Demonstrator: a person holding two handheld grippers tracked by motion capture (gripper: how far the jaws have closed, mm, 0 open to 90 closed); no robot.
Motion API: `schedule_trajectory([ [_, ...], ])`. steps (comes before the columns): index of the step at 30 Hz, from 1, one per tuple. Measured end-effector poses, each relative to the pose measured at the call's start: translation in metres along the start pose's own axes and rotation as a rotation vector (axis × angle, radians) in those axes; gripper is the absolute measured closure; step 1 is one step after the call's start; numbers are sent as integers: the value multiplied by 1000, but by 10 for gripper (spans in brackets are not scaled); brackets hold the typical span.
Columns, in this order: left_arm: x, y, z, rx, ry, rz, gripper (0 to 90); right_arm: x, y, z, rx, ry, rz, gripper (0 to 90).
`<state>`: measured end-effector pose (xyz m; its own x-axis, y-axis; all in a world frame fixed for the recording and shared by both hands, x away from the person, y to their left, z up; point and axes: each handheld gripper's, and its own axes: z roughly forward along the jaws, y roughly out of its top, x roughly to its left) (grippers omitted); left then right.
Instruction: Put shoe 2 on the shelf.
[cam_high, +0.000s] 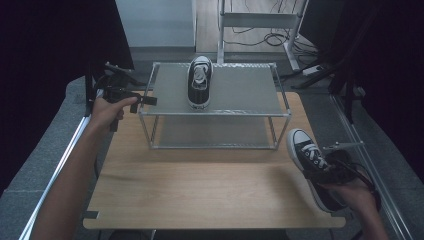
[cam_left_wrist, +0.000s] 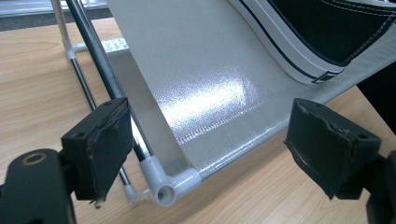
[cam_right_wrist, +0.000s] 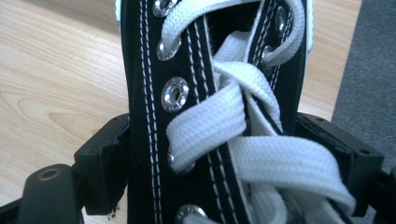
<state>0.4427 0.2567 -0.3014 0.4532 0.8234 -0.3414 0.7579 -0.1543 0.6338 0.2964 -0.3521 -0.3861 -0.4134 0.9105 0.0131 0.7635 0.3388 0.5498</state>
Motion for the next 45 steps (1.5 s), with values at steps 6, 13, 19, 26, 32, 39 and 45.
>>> schedule_trajectory([
  [6,-1,1,1,2,-1,1,150,-4,7,-6,-12,-10,10,165],
  [13,0,0,1,6,0,1,150,-7,16,-12,-28,-15,18,165],
  [19,0,1,0,6,3,4,150,-9,22,-16,-37,-12,21,166],
  [26,-1,1,1,9,2,4,150,-13,30,-23,-49,-15,29,166],
  [32,-3,2,3,8,1,7,150,-13,44,-31,-61,-27,29,166],
  [39,-4,2,1,9,-1,10,150,-11,64,-36,-72,-28,22,166],
  [45,-2,2,1,11,0,8,150,-8,83,-40,-79,-34,14,166],
])
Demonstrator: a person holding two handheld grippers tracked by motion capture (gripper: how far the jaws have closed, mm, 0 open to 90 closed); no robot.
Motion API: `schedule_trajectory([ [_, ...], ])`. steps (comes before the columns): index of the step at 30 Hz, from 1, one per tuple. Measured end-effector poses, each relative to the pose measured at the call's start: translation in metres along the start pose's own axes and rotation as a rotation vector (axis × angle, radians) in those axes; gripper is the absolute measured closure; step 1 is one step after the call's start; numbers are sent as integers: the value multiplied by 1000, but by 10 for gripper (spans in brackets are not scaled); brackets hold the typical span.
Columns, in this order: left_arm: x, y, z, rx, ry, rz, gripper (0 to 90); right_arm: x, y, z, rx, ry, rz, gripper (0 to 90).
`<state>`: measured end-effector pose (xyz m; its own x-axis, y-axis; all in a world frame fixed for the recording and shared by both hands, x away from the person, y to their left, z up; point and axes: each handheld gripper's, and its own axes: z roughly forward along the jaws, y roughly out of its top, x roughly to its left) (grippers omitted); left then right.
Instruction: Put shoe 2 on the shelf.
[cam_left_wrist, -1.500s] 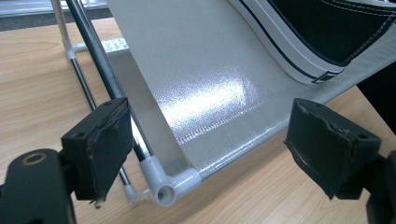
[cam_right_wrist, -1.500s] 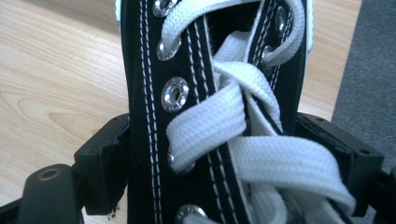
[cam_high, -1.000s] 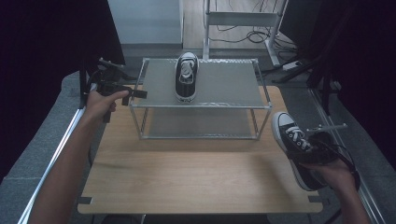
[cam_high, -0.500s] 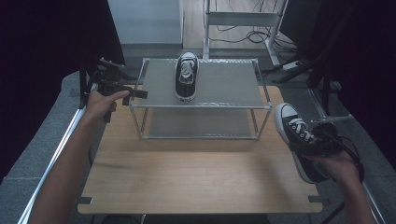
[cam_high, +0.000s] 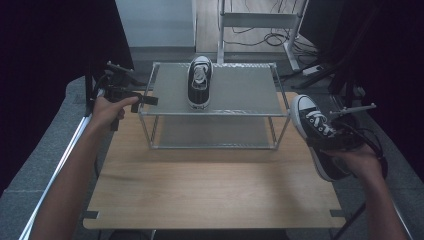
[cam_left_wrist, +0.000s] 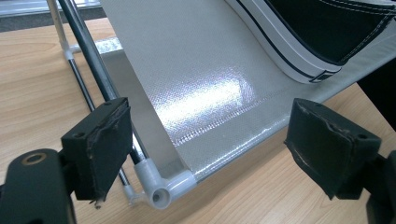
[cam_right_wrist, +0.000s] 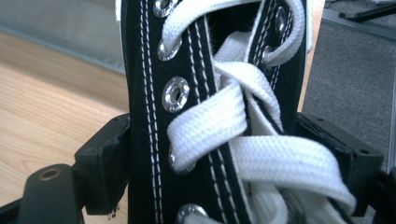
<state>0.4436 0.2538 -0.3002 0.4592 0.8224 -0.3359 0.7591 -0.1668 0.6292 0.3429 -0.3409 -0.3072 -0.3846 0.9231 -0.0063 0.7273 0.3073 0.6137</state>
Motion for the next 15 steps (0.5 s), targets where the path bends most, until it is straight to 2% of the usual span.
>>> schedule_trajectory([
  [15,-2,1,-1,3,-1,7,150,21,44,5,-4,-4,-46,166],
])
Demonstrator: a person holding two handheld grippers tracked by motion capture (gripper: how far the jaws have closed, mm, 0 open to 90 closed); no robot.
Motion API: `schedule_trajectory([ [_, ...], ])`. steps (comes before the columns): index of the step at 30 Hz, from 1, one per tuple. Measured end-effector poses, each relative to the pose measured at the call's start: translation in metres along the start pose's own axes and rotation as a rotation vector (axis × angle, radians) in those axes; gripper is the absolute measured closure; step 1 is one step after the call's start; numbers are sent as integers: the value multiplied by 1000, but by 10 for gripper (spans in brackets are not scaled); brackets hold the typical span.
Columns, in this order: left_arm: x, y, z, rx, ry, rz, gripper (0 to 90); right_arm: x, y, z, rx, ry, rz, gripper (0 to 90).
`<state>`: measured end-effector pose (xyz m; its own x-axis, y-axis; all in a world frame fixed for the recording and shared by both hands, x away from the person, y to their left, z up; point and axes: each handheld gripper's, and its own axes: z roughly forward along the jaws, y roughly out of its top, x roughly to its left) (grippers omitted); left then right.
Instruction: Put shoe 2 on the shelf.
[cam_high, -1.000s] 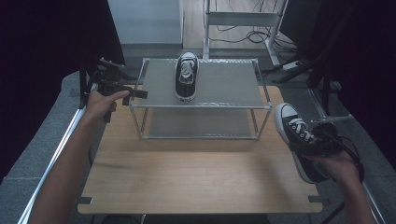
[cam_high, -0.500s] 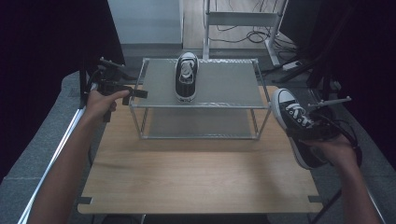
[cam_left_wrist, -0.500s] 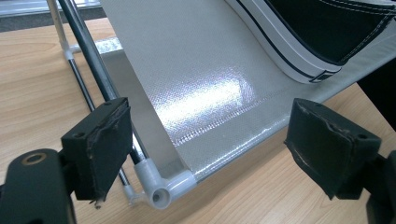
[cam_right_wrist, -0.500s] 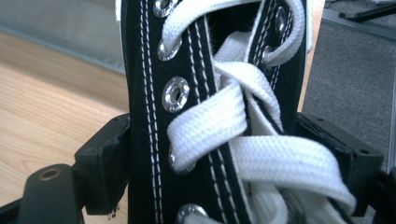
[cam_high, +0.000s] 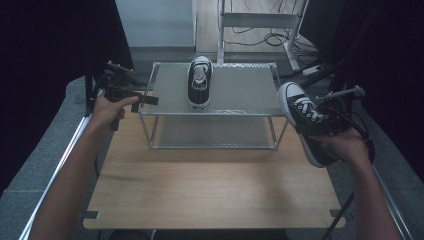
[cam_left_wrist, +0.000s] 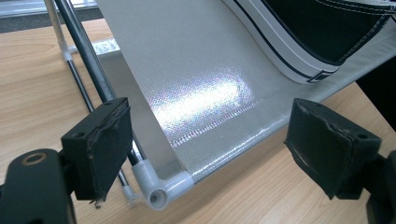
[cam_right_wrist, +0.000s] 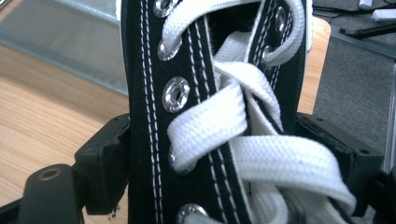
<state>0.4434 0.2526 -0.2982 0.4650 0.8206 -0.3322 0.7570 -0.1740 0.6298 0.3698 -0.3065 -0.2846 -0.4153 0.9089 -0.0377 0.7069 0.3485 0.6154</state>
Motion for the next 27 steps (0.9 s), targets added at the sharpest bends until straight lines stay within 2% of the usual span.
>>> schedule_trajectory([
  [11,-1,1,1,1,-4,4,150,15,32,7,6,-4,-28,167],
  [27,-5,5,-5,-9,-9,17,150,52,91,29,27,18,-69,168],
])
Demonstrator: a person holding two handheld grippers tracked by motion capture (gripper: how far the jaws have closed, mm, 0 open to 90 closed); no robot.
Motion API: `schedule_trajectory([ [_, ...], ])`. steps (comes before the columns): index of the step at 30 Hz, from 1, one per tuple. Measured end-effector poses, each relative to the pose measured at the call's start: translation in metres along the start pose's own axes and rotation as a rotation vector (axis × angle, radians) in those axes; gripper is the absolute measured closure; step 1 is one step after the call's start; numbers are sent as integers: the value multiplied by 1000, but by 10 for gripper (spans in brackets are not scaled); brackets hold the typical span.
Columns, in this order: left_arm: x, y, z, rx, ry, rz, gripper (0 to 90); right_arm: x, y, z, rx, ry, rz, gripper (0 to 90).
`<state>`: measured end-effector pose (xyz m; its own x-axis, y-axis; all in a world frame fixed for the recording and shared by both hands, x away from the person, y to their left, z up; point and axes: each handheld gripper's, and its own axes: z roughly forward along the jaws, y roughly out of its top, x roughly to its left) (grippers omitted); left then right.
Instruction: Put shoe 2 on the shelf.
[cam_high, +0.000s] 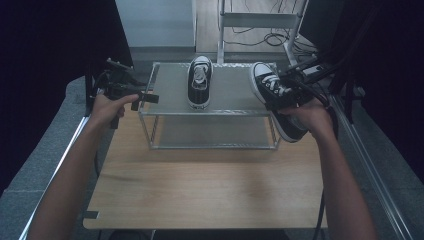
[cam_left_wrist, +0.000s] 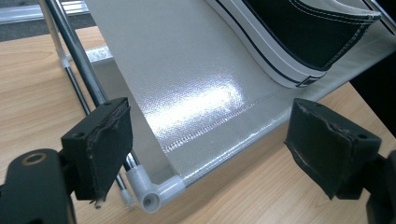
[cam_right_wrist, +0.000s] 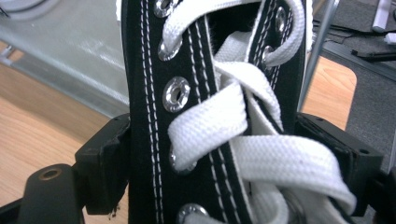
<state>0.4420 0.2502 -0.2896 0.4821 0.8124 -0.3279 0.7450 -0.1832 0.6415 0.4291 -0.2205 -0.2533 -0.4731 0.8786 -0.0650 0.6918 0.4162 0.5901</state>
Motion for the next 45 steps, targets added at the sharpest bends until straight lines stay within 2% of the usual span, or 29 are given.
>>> schedule_trajectory([
  [13,-2,1,-9,-13,2,7,150,28,55,33,28,26,-14,170],
  [21,0,-2,-9,-13,10,3,150,48,86,52,64,8,4,170],
  [28,1,-3,-7,-10,4,8,150,54,106,70,100,-21,65,170],
  [39,3,-4,-8,-9,3,10,150,55,122,84,125,-37,113,169],
  [45,3,-5,-10,-15,2,13,150,58,134,96,160,-77,180,169],
])
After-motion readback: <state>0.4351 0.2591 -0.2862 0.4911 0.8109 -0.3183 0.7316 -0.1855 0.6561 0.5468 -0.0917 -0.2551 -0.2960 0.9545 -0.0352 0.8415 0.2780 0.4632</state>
